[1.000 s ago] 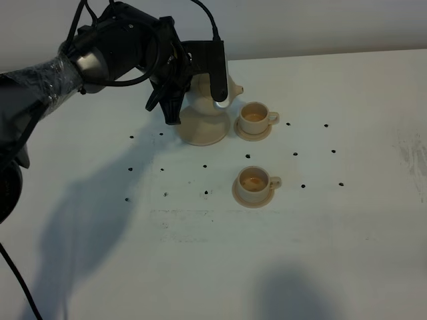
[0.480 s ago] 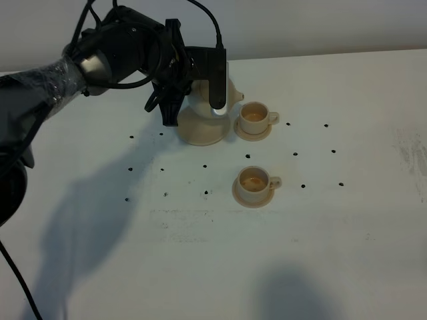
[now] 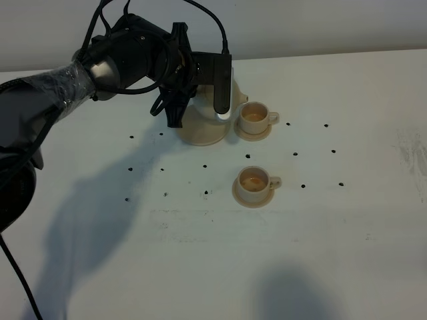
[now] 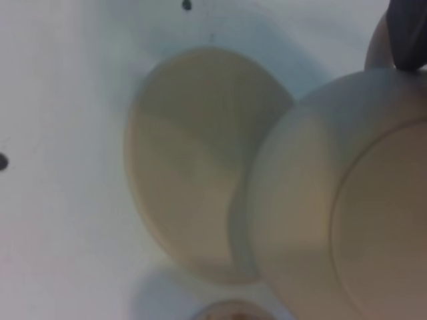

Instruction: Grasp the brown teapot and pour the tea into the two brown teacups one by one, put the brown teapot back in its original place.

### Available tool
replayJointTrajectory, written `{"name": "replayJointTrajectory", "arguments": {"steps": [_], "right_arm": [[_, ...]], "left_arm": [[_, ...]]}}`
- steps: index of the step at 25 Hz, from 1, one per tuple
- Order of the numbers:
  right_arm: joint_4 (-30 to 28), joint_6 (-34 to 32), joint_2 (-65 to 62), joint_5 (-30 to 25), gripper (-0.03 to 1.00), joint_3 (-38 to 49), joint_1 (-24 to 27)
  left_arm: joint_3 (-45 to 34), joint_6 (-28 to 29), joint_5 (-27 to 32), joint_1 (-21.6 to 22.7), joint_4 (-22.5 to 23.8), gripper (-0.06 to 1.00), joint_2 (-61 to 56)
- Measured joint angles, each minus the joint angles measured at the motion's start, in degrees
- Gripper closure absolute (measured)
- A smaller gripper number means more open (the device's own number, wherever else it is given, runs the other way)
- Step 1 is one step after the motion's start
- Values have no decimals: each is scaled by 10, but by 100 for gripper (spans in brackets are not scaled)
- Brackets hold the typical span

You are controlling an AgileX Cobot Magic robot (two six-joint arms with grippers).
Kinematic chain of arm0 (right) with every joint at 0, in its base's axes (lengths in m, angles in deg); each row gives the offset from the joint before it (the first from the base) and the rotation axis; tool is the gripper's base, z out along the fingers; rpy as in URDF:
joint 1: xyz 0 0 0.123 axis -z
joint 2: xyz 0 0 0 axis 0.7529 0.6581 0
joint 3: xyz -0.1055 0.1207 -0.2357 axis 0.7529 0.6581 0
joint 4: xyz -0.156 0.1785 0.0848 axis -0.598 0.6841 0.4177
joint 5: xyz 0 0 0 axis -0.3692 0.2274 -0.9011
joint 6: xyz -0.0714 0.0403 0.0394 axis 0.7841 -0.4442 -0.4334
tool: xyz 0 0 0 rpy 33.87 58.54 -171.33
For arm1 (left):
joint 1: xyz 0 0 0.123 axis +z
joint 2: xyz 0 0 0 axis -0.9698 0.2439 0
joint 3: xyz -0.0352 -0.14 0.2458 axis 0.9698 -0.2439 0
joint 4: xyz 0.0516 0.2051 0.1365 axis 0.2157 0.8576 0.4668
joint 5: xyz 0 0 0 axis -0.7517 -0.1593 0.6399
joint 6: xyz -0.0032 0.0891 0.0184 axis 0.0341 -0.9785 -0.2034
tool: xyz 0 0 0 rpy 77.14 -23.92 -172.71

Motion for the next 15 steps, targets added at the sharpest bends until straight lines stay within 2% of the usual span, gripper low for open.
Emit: {"name": "replayJointTrajectory", "arguments": {"steps": [15], "right_arm": [[0,0,0,0,46,0,0]], "left_arm": [[0,1,-34,-10,35,85,0]]}}
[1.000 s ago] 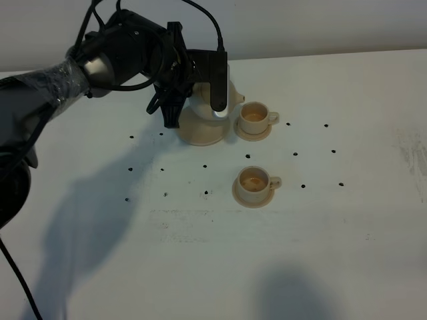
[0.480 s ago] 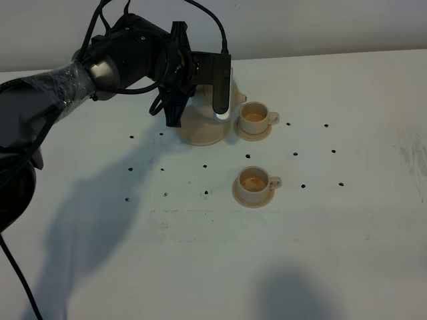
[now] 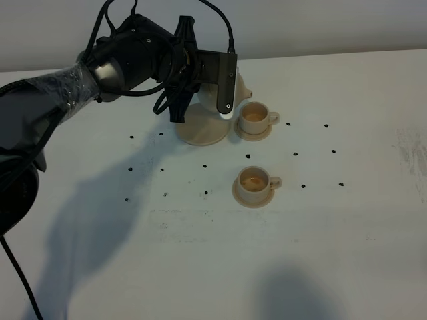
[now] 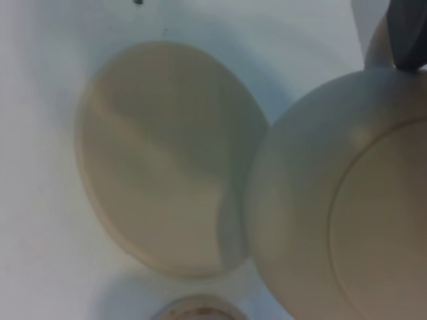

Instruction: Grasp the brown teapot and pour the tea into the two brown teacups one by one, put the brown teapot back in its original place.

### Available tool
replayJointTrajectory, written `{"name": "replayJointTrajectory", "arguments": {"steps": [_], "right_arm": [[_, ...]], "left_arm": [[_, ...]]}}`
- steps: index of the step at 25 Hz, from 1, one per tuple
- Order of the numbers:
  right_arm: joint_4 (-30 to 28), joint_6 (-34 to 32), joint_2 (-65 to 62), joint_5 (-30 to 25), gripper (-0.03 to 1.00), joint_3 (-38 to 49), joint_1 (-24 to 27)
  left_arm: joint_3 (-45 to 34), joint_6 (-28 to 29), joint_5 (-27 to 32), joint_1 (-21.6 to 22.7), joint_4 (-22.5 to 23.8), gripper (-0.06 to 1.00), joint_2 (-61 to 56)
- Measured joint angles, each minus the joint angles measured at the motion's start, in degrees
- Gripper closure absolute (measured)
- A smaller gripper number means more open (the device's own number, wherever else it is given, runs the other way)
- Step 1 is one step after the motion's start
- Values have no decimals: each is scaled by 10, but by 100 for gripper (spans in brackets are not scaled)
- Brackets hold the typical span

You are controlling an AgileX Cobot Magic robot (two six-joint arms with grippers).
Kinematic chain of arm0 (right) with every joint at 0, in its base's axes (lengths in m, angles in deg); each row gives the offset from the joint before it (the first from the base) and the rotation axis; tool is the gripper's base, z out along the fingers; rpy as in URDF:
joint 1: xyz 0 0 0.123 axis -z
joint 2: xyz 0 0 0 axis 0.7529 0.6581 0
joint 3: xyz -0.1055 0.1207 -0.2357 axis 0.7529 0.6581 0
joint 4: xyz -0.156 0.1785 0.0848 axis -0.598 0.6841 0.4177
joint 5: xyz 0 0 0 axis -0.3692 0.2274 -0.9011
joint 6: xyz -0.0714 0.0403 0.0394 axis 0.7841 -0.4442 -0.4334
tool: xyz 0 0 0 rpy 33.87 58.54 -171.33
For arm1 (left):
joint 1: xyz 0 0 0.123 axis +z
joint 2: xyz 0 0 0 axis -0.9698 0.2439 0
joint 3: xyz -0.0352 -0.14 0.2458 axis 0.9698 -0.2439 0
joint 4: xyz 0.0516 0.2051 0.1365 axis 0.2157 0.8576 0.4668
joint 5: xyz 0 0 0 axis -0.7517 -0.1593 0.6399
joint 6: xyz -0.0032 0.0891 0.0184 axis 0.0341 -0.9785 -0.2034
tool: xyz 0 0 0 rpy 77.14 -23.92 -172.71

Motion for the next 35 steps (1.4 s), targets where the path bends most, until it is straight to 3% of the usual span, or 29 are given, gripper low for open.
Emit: {"name": "replayJointTrajectory", "arguments": {"steps": [9,20,35], "right_arm": [[0,0,0,0,46,0,0],[0,0,0,0,46,0,0],[0,0,0,0,46,0,0]], "left_arm": [[0,-3,-5,-1,32,85,0],[0,-57,-7,-6,34,85,1],[0,-64,-34,-7,46,85,9]]}}
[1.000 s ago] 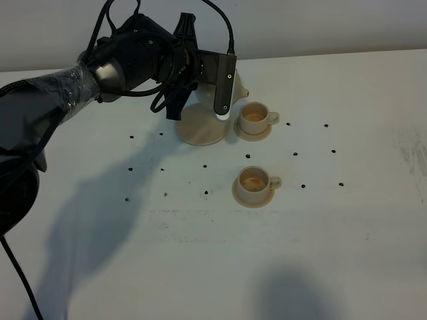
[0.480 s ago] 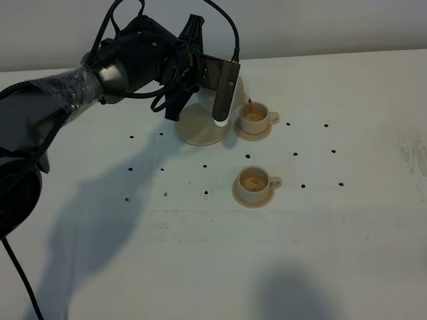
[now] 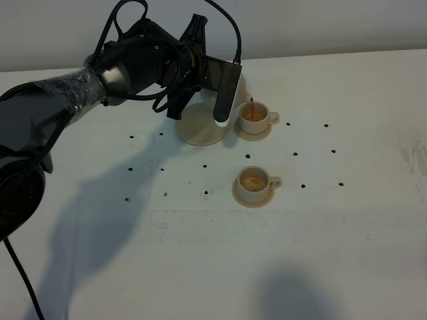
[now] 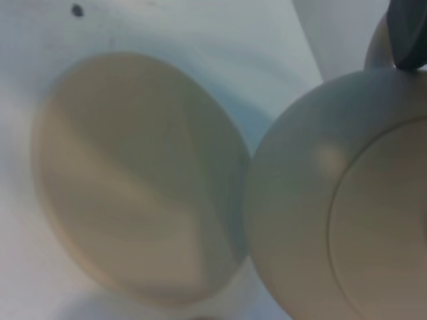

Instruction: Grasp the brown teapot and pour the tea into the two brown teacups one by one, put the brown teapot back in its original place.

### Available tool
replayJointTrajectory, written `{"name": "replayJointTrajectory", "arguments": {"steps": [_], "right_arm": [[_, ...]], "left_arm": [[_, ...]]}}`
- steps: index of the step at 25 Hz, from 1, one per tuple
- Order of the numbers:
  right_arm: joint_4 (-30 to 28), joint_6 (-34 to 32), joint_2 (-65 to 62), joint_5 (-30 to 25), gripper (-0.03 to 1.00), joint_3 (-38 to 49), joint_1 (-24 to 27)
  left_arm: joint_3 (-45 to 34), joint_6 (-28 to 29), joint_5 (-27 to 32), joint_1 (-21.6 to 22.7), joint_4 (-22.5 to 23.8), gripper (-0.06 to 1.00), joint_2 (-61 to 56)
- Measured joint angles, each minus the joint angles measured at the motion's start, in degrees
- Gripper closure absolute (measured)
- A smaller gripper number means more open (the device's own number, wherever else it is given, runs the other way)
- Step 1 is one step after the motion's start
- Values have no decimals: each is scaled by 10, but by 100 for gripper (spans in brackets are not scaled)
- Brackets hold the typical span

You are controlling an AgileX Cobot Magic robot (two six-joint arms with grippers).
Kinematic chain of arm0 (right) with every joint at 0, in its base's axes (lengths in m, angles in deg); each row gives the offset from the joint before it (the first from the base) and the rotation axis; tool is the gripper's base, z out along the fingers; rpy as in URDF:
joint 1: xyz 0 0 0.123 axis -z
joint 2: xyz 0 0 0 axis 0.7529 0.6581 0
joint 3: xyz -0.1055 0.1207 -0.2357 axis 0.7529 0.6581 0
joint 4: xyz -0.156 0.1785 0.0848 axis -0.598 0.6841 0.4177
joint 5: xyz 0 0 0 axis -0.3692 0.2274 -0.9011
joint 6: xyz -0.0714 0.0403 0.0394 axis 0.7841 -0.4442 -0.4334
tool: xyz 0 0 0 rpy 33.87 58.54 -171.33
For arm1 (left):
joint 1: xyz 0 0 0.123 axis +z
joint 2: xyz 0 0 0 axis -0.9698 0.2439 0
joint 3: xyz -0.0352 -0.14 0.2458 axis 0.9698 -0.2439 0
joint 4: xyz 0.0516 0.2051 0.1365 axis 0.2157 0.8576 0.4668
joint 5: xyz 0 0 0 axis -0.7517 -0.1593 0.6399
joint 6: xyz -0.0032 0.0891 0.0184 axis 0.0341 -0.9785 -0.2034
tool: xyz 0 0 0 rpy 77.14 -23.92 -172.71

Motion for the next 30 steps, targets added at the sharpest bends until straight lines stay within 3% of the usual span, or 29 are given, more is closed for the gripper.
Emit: {"name": "replayJointTrajectory", "arguments": {"steps": [30], "right_arm": [[0,0,0,0,46,0,0]], "left_arm": [[0,-40,-14,0,6,85,0]]}}
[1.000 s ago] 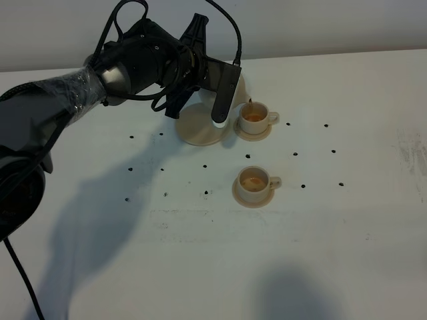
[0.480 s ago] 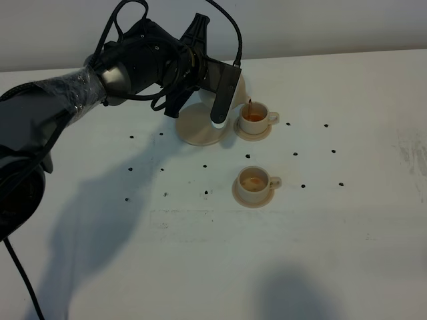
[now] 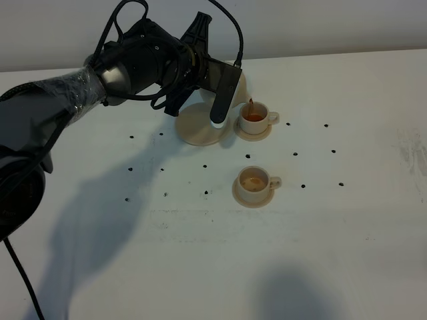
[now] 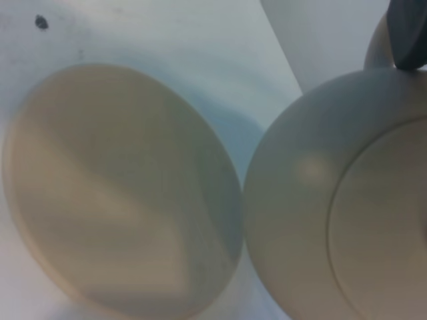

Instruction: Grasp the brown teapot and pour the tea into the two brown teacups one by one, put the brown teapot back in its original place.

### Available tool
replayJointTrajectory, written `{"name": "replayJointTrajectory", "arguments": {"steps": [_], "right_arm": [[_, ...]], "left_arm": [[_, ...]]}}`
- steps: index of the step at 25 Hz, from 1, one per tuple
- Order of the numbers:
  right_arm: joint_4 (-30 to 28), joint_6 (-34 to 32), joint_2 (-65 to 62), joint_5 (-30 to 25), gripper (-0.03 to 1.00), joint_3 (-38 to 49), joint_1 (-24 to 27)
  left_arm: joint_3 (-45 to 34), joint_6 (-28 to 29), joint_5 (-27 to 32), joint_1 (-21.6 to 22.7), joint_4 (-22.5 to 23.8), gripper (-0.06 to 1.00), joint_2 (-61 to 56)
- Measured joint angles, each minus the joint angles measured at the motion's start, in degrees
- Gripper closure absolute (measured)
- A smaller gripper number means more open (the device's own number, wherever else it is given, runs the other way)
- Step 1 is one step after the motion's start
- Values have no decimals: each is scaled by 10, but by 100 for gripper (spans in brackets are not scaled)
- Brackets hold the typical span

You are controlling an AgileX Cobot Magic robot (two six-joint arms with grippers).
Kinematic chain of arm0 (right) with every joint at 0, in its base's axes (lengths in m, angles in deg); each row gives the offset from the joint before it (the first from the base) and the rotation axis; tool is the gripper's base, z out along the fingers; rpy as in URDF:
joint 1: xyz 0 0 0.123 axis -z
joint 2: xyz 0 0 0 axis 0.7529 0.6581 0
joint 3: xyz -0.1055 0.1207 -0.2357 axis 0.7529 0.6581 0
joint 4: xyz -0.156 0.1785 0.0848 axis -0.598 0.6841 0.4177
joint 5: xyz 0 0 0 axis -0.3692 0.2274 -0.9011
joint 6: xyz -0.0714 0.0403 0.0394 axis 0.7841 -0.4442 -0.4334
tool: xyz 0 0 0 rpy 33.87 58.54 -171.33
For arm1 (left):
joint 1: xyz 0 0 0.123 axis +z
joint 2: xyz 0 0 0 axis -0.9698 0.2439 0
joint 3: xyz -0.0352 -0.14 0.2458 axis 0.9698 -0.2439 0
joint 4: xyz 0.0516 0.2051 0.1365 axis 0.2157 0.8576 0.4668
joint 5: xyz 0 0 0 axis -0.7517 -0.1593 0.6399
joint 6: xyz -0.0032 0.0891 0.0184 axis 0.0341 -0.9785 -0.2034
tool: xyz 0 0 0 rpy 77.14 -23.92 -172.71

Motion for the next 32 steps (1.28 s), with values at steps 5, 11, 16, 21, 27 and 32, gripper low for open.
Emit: {"name": "replayJointTrajectory", "arguments": {"steps": [5,11,16,21,27,32], "right_arm": [[0,0,0,0,46,0,0],[0,0,0,0,46,0,0],[0,0,0,0,46,0,0],[0,0,0,0,46,0,0],[0,0,0,0,46,0,0],[0,0,0,0,46,0,0]], "left_arm": [[0,-3,-2,0,0,85,0],[0,-4,-6,0,0,85,0],[0,-4,-13,0,0,85,0],[0,-5,-17,0,0,85,0],[0,-18,-19,0,0,85,0],[0,-19,-21,0,0,85,0]]}}
